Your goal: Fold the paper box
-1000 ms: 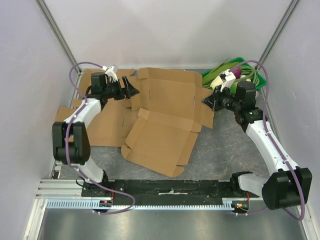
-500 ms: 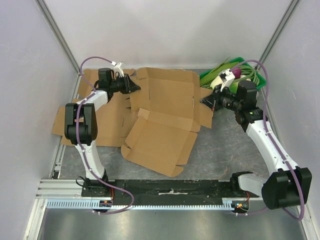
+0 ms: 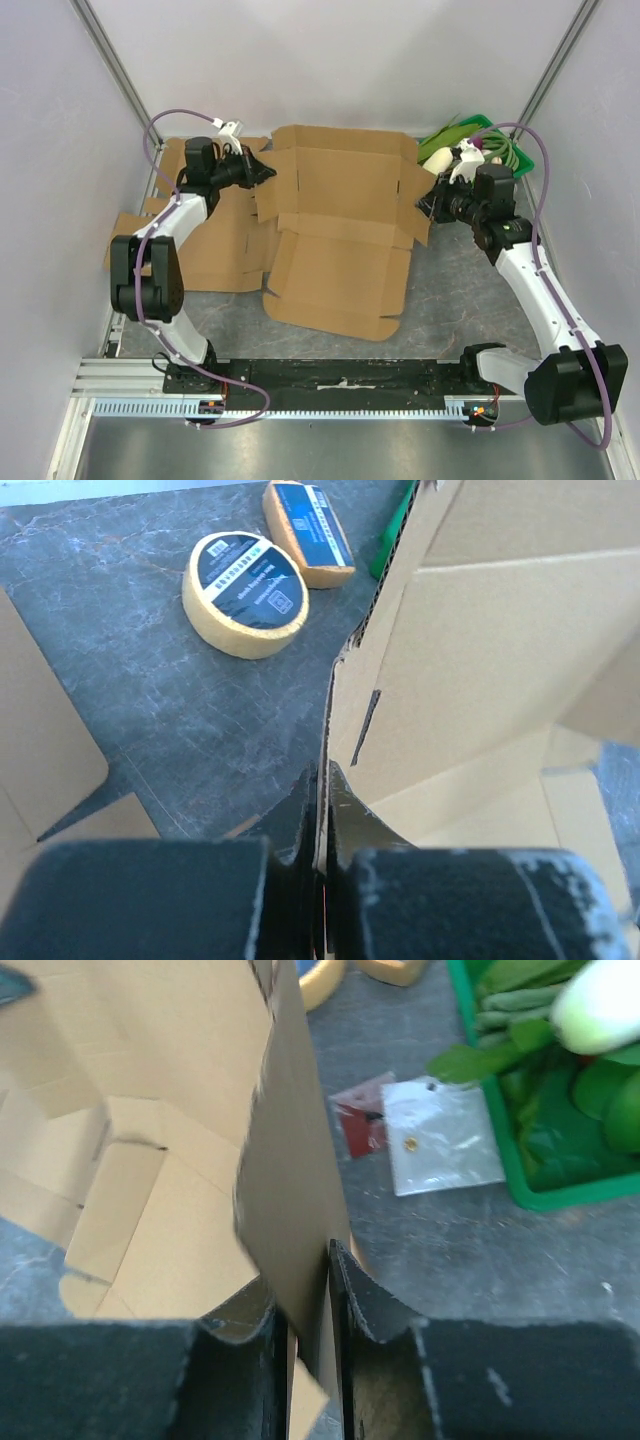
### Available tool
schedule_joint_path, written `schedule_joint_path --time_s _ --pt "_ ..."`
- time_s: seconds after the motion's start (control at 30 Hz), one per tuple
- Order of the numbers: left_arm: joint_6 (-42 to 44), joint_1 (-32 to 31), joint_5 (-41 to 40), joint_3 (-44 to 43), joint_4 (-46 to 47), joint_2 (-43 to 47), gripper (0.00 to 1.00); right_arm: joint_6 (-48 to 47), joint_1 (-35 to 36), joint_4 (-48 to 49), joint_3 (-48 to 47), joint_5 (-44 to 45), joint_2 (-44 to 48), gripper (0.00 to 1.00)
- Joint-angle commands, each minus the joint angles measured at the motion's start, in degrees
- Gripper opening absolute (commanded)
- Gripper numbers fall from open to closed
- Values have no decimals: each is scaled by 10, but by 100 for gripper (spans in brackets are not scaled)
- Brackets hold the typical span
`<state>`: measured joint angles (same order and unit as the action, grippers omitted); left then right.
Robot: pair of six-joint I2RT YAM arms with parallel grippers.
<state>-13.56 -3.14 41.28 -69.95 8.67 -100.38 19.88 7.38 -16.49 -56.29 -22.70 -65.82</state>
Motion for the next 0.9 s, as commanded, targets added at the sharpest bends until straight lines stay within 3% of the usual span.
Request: schedule_joint_path --time_s 0.0,0.03,0.07,0.13,0.2,0.3,0.37,0.4,0.53,0.57,0.73,0.87 --pt "0 0 17 55 51 83 2 -38 -2 -75 -46 77 12 24" --pt "0 0 25 60 48 90 2 -38 -2 -83 -52 91 15 28" --pt "0 0 29 61 42 96 2 -37 -1 -96 -59 161 15 31" --pt "6 0 45 68 22 120 2 -55 0 -144 -106 238 4 57" --pt "13 0 61 84 22 145 2 -97 3 -173 -150 305 -5 64" --pt "27 0 80 86 -2 161 2 -146 19 -177 -243 323 -27 72" --pt "32 -1 93 87 -10 173 2 -185 44 -161 -293 264 -47 81" --pt "36 -2 107 91 -10 176 2 -233 56 -145 -308 167 -58 82" --pt "47 -5 136 99 -10 186 2 -369 150 -165 -423 1 -179 84" --pt "51 -6 144 101 -14 188 2 -393 179 -177 -448 -19 -204 83" --pt "99 -8 173 112 -44 200 2 -449 186 -237 -592 -102 -342 80" --pt "131 -10 180 111 -68 207 2 -498 187 -256 -627 -104 -377 79"
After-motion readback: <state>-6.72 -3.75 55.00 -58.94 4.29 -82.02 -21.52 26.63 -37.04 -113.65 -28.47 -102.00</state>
